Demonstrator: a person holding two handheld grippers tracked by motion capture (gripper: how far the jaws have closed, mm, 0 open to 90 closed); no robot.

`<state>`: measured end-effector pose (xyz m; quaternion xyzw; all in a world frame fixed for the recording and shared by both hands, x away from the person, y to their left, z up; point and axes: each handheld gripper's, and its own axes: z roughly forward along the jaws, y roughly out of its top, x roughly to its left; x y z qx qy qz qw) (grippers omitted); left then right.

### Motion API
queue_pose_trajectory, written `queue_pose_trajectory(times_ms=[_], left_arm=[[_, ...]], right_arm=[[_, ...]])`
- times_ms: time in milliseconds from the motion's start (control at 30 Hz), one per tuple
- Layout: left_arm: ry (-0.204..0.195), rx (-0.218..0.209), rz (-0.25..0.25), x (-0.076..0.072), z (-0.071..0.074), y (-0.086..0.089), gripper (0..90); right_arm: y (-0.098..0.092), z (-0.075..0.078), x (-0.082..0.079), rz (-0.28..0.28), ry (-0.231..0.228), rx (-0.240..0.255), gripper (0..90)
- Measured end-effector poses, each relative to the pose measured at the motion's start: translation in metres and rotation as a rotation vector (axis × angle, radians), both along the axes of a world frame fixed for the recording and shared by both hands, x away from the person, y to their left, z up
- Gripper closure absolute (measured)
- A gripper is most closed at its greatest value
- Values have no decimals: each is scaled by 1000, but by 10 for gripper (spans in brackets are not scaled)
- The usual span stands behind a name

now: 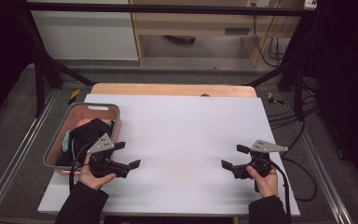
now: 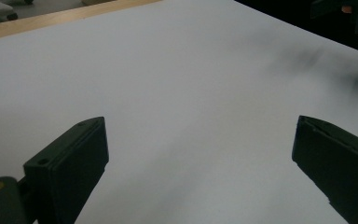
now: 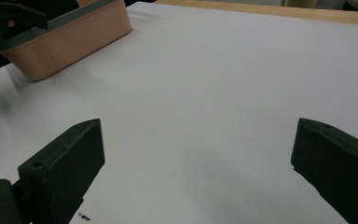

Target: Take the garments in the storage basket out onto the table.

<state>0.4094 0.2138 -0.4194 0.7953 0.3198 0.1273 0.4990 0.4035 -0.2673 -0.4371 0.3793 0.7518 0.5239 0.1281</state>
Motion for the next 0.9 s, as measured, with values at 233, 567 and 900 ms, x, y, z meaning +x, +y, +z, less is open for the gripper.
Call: queue_pose_trajectory(times_ms=[233,567,900], left_arm=[[-5,7,-4,-1,2,-2,31],[1,23,0,-1,6,-4,30],[6,34,5,-3,14,-7,29]], right_arm=[[0,0,0,-2,3,-1,28],[0,-1,0,0,7,0,28],[0,-1,0,0,9,1,27]])
